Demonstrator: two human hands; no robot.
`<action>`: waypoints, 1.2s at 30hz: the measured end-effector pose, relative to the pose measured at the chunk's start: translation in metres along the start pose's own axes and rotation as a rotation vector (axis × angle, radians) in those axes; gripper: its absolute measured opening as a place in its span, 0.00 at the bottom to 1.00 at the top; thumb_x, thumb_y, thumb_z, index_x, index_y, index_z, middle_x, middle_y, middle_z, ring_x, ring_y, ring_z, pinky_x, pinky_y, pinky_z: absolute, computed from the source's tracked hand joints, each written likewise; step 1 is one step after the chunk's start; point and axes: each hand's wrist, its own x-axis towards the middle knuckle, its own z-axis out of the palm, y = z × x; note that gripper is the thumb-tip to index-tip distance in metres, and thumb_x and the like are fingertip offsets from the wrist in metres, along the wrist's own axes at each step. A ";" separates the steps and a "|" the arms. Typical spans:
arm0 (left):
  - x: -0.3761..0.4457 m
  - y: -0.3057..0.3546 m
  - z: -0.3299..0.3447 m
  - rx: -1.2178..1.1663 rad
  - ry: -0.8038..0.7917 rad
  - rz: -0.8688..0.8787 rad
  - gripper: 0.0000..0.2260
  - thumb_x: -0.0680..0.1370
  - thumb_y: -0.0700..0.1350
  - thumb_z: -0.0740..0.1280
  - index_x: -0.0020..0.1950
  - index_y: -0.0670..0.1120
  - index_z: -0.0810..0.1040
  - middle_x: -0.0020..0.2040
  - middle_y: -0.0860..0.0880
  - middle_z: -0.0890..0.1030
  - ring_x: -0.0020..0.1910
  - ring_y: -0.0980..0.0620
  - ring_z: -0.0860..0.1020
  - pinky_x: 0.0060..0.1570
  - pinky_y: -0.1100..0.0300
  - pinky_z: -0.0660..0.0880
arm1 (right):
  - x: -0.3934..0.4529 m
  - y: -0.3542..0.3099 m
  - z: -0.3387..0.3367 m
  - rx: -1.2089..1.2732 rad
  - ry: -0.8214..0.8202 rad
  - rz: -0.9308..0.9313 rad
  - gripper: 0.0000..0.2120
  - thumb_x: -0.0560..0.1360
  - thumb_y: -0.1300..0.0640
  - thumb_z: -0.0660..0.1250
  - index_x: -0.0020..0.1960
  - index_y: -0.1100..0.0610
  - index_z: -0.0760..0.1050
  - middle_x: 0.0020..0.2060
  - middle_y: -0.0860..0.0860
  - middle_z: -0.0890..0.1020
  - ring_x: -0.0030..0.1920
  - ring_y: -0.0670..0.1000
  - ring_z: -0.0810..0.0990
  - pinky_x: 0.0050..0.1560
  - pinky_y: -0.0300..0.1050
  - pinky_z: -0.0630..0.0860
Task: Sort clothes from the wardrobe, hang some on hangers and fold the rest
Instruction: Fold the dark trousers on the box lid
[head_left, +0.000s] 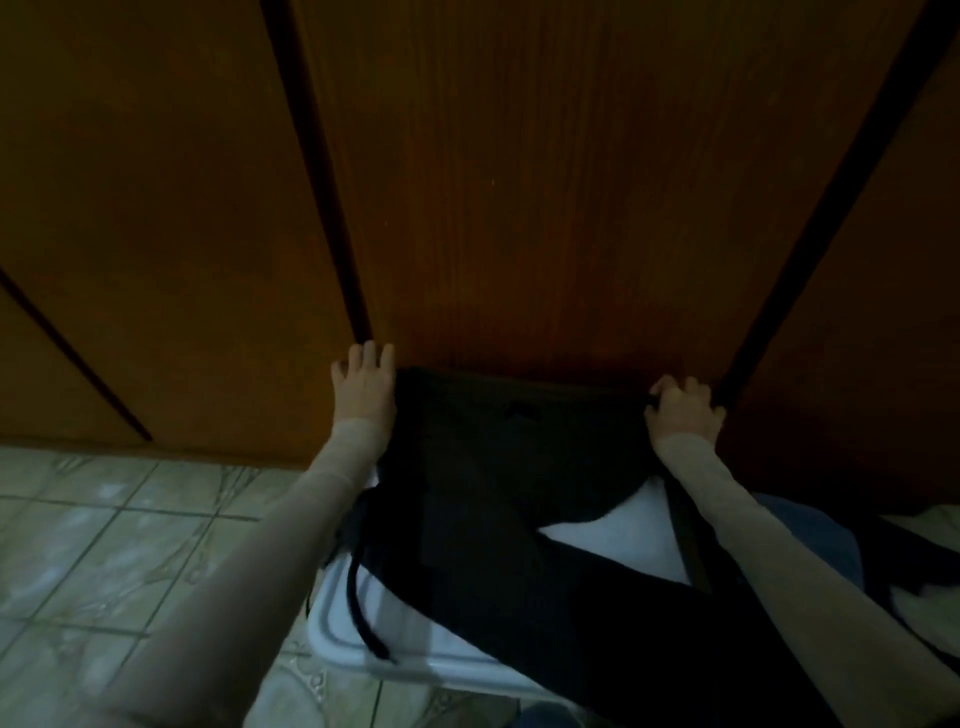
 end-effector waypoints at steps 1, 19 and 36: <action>-0.006 0.005 0.013 0.000 0.011 0.003 0.22 0.78 0.38 0.60 0.71 0.42 0.61 0.68 0.41 0.65 0.68 0.41 0.62 0.66 0.46 0.61 | -0.001 0.000 0.010 -0.013 0.016 -0.030 0.13 0.77 0.58 0.62 0.61 0.56 0.70 0.61 0.57 0.71 0.63 0.57 0.67 0.62 0.55 0.65; -0.101 0.009 0.120 0.016 -0.553 0.212 0.31 0.82 0.53 0.52 0.73 0.54 0.30 0.73 0.45 0.27 0.73 0.41 0.31 0.70 0.34 0.53 | -0.090 -0.032 0.098 -0.166 -0.658 -0.395 0.27 0.82 0.44 0.45 0.76 0.47 0.38 0.75 0.50 0.36 0.75 0.49 0.37 0.71 0.62 0.36; -0.126 0.010 0.082 0.455 -0.620 0.098 0.26 0.81 0.53 0.52 0.76 0.57 0.44 0.69 0.36 0.64 0.68 0.38 0.63 0.69 0.42 0.54 | -0.138 -0.001 0.087 -0.111 -0.357 -0.191 0.31 0.77 0.57 0.62 0.75 0.54 0.51 0.71 0.56 0.59 0.69 0.56 0.62 0.65 0.53 0.65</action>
